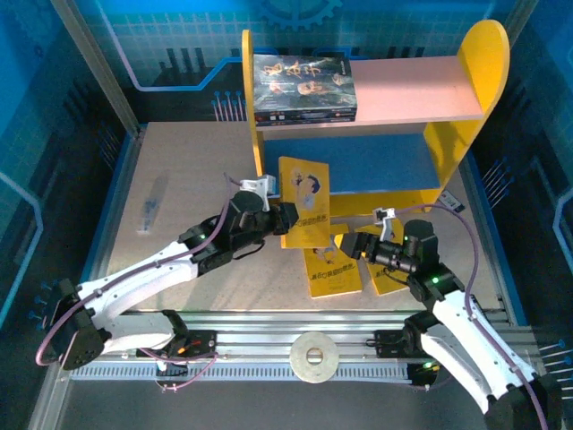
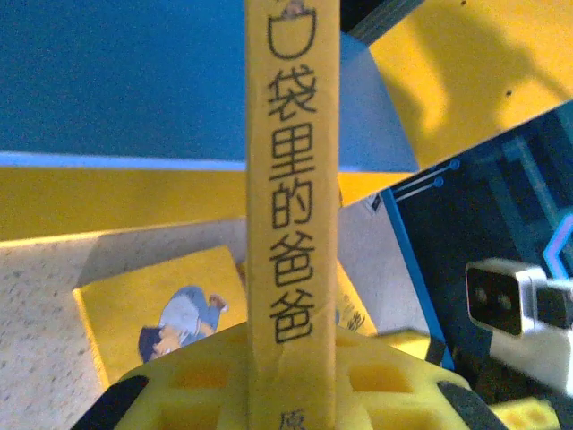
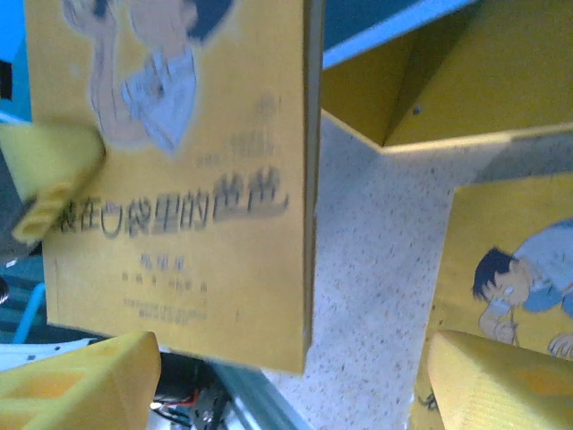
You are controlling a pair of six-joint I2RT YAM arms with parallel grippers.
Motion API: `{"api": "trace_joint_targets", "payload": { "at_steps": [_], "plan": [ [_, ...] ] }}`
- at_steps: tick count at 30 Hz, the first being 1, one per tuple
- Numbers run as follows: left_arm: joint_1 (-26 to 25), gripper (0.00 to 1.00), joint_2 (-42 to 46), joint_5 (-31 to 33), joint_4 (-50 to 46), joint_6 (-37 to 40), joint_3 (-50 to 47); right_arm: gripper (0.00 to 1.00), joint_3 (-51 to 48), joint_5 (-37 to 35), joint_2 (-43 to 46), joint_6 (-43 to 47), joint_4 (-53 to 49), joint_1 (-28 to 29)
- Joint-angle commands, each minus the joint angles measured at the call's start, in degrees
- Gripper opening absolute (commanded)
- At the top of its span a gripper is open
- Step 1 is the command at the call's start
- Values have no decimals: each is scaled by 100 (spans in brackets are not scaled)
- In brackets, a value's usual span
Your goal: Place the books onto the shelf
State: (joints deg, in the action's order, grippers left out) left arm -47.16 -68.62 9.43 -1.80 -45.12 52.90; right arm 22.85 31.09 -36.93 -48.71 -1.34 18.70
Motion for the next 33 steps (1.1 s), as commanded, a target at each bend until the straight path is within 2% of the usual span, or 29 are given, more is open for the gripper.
{"api": "trace_joint_targets", "payload": {
  "at_steps": [1, 6, 9, 11, 21, 26, 33],
  "plan": [
    [-171, 0, -108, 669, 1175, -113, 360, 80, -160, -48, 514, -573, 326, -16],
    [-521, 0, -313, 1469, 1603, -102, 386, 82, -510, -282, 1090, -1008, 343, -9],
    [-710, 0, -440, 1803, 2199, -32, 235, 83, -716, -377, 1268, -1262, 520, 2],
    [-734, 0, -582, 1754, 2568, 4, 196, 84, -791, -380, 1294, -1360, 669, -3],
    [-864, 0, -1043, 1578, 3187, 55, 298, 91, -795, -421, 980, -1431, 1208, 0],
    [-900, 0, -1117, 1560, 3825, 67, 89, 91, -768, -382, 618, -1548, 1641, 11],
    [-960, 0, -1342, 1364, 4074, 65, 172, 89, -877, -549, 397, -1824, 2489, 44]
  ]
}}
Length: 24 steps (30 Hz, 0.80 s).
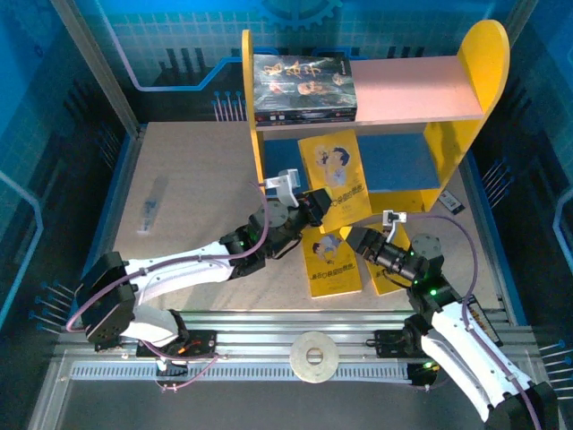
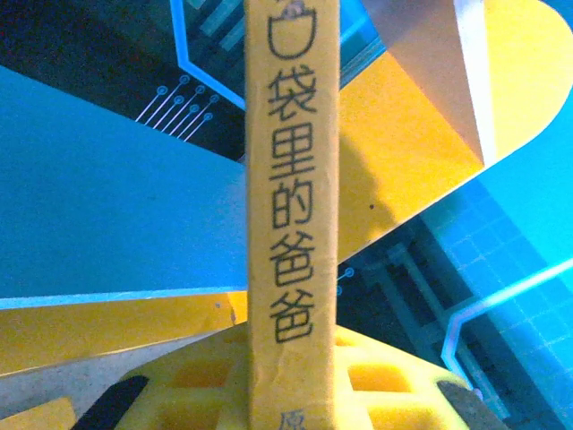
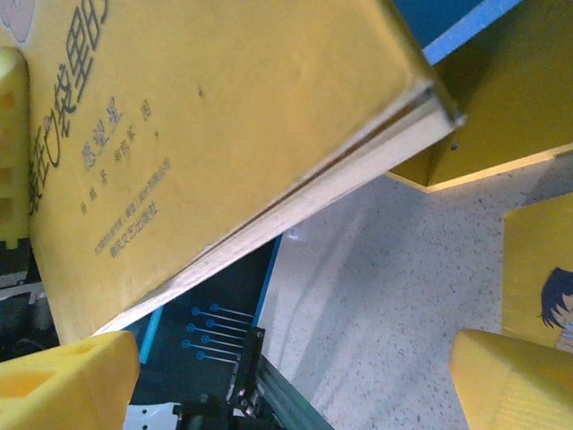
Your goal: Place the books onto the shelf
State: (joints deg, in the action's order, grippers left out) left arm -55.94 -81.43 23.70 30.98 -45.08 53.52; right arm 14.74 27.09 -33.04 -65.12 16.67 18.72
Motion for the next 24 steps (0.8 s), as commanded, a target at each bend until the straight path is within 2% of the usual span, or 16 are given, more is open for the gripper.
{"api": "trace_joint_targets", "payload": {
  "at_steps": [1, 9, 14, 18, 24],
  "plan": [
    [-100, 0, -83, -59, 848, 61, 106, 89, -51, -173, 8, -185, 721, 52],
    [-177, 0, -286, 115, 1183, 32, 14, 87, 27, -311, 15, -185, 793, 88],
    [-232, 0, -407, 156, 1606, -54, -108, 81, 12, -424, -177, -210, 1083, 92],
    [-285, 0, -487, 282, 1883, -85, -216, 68, -4, -432, -393, -240, 1374, 97],
    [-337, 0, -611, 378, 2003, -159, -265, 35, 17, -494, -450, -182, 1482, 71]
  ]
}}
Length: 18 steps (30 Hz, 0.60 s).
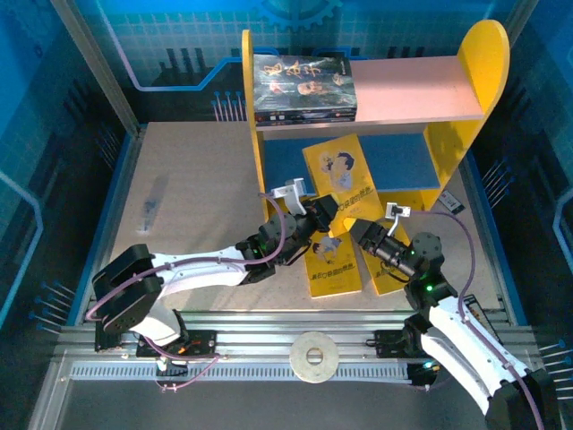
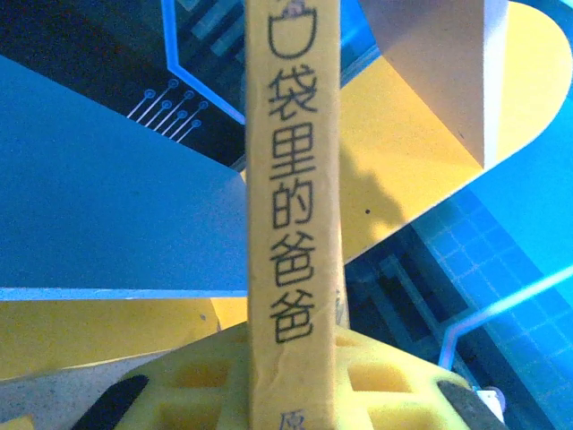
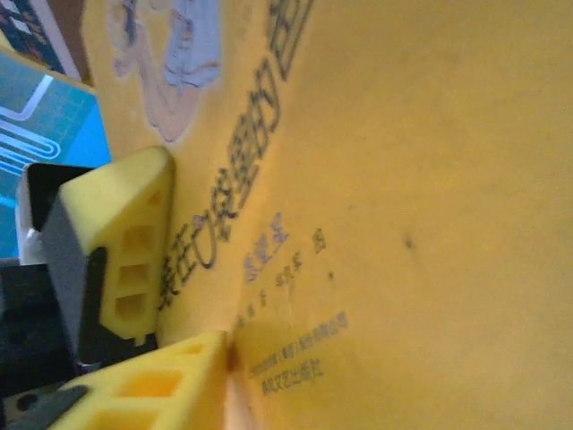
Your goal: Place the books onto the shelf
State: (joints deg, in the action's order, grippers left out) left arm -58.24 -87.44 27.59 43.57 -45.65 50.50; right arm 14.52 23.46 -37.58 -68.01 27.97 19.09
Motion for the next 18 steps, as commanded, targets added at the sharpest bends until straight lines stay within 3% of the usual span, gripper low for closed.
{"api": "trace_joint_targets", "payload": {
  "at_steps": [1, 3, 9, 13, 18],
  "plan": [
    [-109, 0, -10, -9, 741, -102, 31, 31, 50, -118, 25, 129, 318, 18],
    [-113, 0, -10, 5, 700, -87, 34, 23, 88, -89, 72, 205, 210, -33],
    [-118, 44, 148, 44, 305, -29, 56, 13, 347, 243, 314, 571, -411, -298],
    [-102, 57, 446, 186, -325, 20, 18, 12, 761, 839, 391, 1027, -1101, -611],
    [80, 61, 1044, 191, -1834, -163, -90, 9, 1213, 1725, 288, 1549, -1900, -1085]
  ]
}}
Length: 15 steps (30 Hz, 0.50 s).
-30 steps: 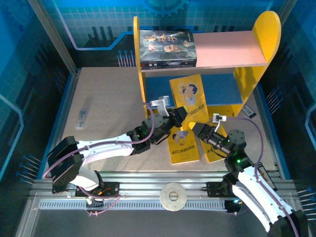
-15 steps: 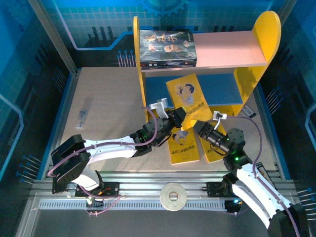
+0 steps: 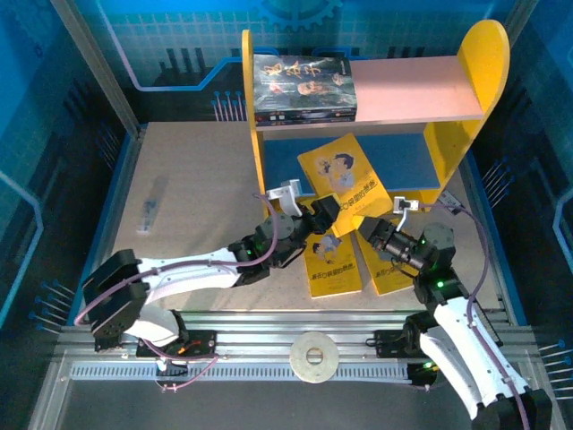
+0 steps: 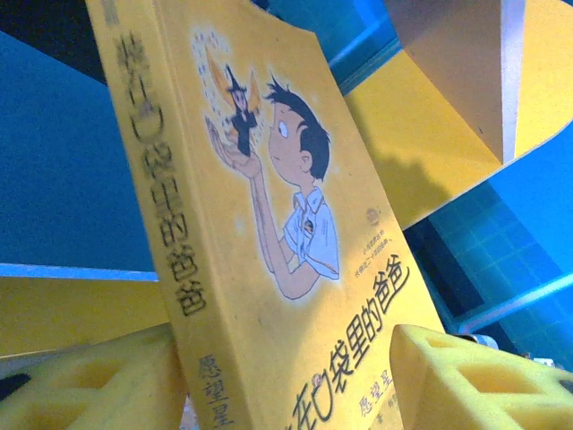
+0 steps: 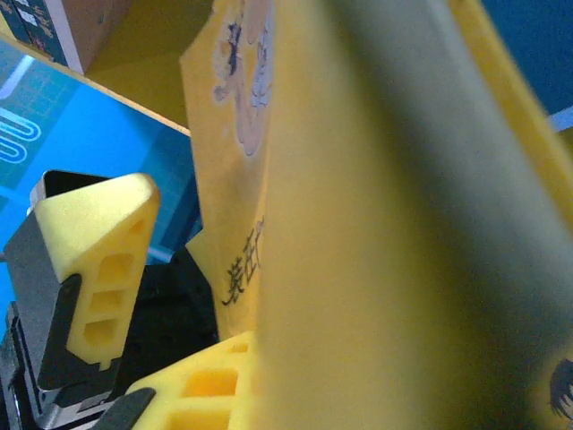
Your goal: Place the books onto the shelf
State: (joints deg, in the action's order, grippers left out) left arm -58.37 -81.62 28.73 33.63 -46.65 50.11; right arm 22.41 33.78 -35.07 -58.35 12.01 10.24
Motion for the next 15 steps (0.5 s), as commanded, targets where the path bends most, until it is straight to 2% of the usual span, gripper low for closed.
{"api": "trace_joint_targets", "payload": {
  "at_steps": [1, 7, 15],
  "plan": [
    [135, 61, 601, 18, -1139, -30, -53, 9, 511, 805, -1, 741, -515, -274],
    [505, 63, 1243, -458, -3184, 54, 237, 8, 1092, 1539, -417, 1753, -1525, -424],
    [1274, 66, 2391, -1731, -4593, 110, -133, 8, 1697, 2073, -583, 2872, -2831, -428]
  ]
}}
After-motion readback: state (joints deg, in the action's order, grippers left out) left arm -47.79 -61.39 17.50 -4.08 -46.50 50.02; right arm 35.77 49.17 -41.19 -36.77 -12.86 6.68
